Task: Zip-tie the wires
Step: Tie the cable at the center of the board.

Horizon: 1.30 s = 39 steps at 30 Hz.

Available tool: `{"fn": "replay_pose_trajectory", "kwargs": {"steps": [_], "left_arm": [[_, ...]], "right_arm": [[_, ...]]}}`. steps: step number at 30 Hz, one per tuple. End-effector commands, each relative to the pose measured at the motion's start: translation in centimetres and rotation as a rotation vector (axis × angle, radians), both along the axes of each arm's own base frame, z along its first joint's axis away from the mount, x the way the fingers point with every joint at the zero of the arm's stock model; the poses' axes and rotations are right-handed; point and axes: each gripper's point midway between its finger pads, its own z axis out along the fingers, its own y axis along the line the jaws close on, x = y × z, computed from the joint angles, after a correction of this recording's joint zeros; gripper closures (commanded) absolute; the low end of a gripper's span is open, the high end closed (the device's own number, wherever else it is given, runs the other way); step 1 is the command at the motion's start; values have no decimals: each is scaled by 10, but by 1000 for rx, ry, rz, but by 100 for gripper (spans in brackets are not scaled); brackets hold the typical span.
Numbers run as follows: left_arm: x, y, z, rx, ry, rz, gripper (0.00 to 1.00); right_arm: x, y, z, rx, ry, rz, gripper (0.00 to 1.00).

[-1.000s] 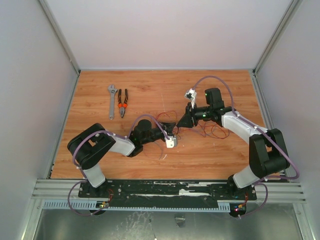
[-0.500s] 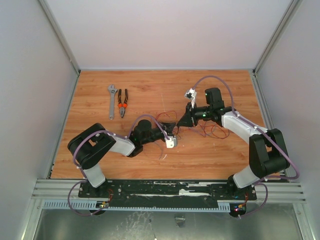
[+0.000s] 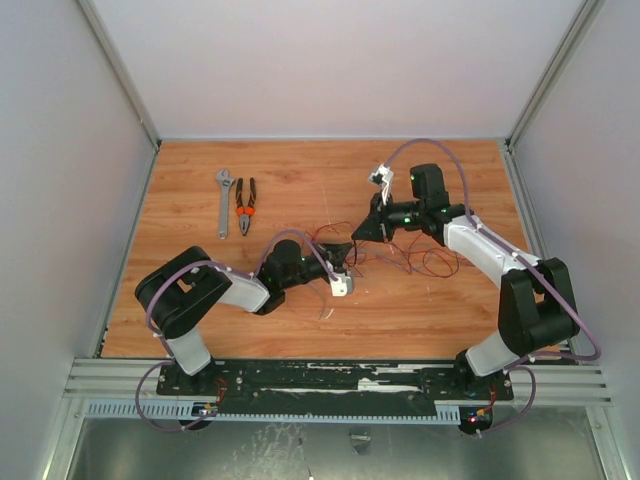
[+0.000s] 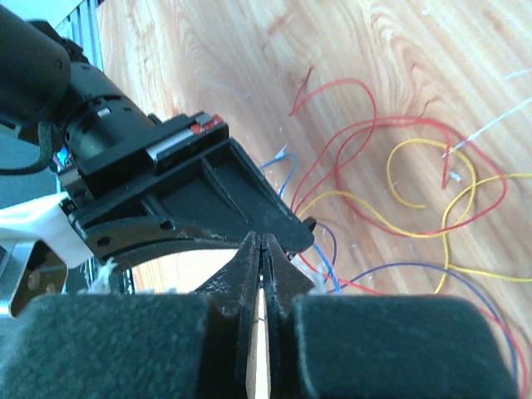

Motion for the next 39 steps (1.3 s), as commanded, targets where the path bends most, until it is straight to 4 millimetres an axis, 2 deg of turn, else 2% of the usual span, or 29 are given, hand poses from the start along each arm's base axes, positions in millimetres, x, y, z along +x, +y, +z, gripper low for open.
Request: {"fn": "replay_pose_trajectory", "kwargs": {"steps": [1, 12, 15, 21, 26, 29, 33, 39], "left_arm": [[-5, 1, -4, 10, -8, -19, 100], [-8, 0, -11, 6, 14, -22, 100], [-7, 1, -9, -37, 41, -2, 100], [-8, 1, 1, -144, 125, 24, 73], [-8, 9, 8, -199, 157, 70, 41], [-5, 21, 14, -251, 198, 147, 27], [-1, 47, 28, -341, 207, 265, 21], [-1, 86, 77, -690, 330, 415, 14]], "right_arm": [[20, 10, 46, 50, -102, -16, 100], [33, 16, 75, 90, -134, -43, 100], [29, 15, 68, 70, -119, -39, 100], [15, 11, 38, 30, -71, -37, 100], [14, 9, 29, 15, -56, -65, 100], [17, 6, 25, -7, -53, -88, 100], [17, 5, 23, -22, -54, -108, 100], [18, 6, 23, -59, -69, -164, 100]]}}
